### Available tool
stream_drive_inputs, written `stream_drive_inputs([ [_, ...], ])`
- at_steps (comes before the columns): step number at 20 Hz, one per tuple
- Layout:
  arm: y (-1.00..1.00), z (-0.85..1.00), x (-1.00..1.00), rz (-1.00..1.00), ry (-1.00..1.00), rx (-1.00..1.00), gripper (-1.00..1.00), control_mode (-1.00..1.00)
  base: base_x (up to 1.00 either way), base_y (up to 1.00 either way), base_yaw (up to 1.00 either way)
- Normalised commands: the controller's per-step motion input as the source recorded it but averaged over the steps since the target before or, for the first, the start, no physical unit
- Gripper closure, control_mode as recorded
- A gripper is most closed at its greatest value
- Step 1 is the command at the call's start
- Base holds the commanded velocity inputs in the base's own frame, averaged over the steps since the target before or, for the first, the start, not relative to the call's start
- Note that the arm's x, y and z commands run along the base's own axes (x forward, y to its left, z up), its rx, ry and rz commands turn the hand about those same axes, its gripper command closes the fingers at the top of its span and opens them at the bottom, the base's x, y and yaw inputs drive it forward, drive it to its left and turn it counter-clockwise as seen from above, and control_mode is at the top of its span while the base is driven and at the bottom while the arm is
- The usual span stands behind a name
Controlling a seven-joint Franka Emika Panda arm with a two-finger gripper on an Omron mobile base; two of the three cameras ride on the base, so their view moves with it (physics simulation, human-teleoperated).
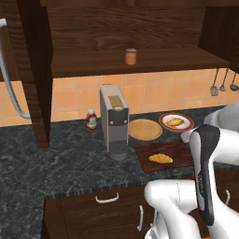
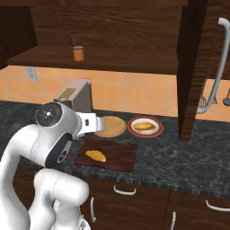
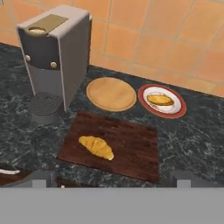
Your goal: From the different types of pastries on the counter, select a croissant and place it on the cutting board. Then retrieve a jar of jam from the cabinet and place it alongside the croissant on the cutting board.
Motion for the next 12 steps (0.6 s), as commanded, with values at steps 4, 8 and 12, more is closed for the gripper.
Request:
stream_drive_inputs([
  [4,0.05,0.46,-0.49,-0.39,-0.12,0.22,-1.0,-1.0,0.0,0.0,0.0],
  [8,0.0,0.58,-0.44,-0.29,-0.18,0.21,-1.0,-1.0,0.0,0.0,0.0],
  [12,0.02,0.06,-0.48,-0.01,-0.3,0.0,-1.0,-1.0,0.0,0.0,0.0],
])
